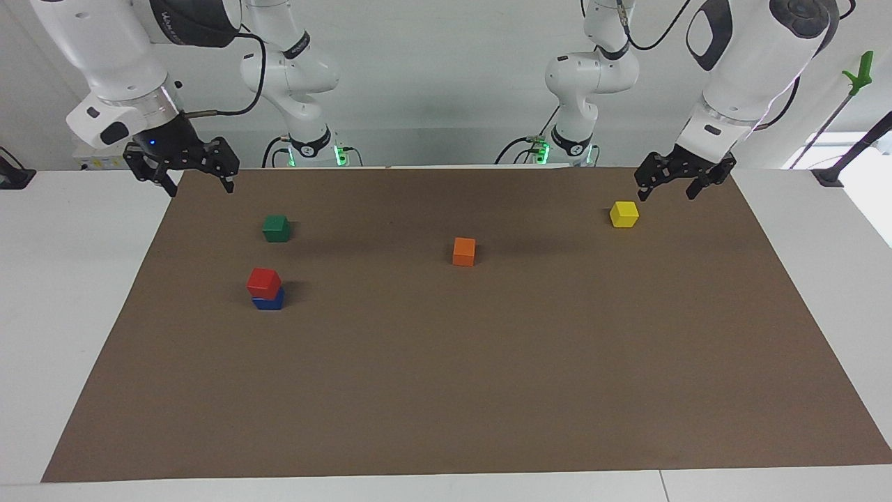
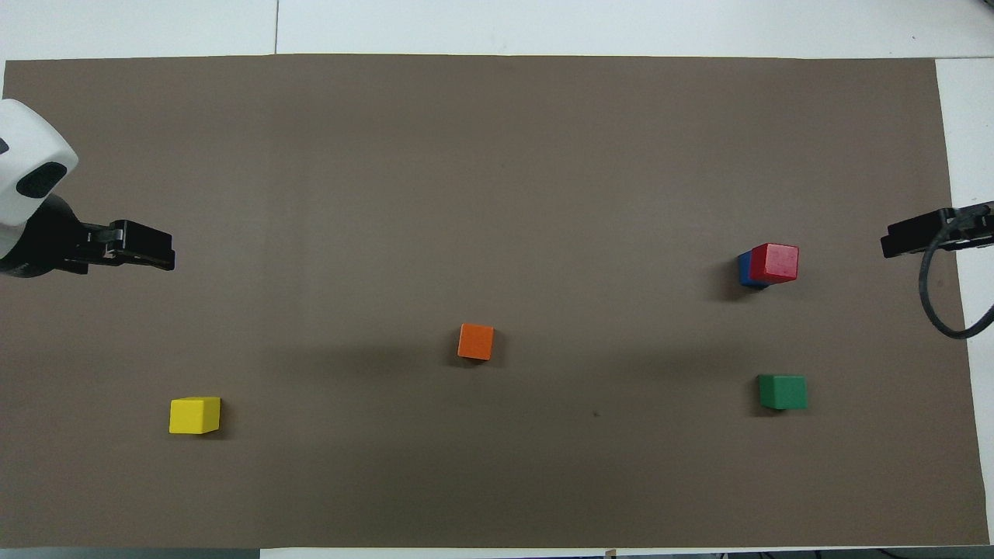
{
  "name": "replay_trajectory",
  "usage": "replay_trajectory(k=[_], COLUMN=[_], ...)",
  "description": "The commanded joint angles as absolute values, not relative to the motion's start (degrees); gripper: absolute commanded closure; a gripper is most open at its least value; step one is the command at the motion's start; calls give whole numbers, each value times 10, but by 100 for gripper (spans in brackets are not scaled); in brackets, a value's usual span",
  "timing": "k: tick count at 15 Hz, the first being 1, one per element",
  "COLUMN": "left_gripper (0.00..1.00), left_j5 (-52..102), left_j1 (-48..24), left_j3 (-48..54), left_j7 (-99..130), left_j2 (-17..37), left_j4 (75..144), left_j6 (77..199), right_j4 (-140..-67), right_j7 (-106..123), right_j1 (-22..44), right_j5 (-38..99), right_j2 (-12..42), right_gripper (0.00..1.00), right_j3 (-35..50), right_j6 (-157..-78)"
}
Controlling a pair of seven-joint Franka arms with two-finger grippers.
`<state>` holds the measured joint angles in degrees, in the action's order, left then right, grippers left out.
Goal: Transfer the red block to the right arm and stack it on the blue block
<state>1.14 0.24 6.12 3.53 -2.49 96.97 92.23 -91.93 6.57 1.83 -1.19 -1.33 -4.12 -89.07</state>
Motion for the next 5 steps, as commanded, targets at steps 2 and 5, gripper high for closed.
replay_trajectory(k=[2,5], left_gripper=[0,0], left_j5=[14,14], left_j1=[0,0], left_j3=[57,57], left_j7=[36,36], left_j2=[-30,-30], left_j4=[968,968], left_j6=[911,911], right_j4=[-914,-914], right_j7=[78,77], right_j1=[2,3], right_j5=[-5,-5], right_j2=[-13,-13], right_gripper=[0,0], right_j3=[-38,-37], right_j6=[-882,-881])
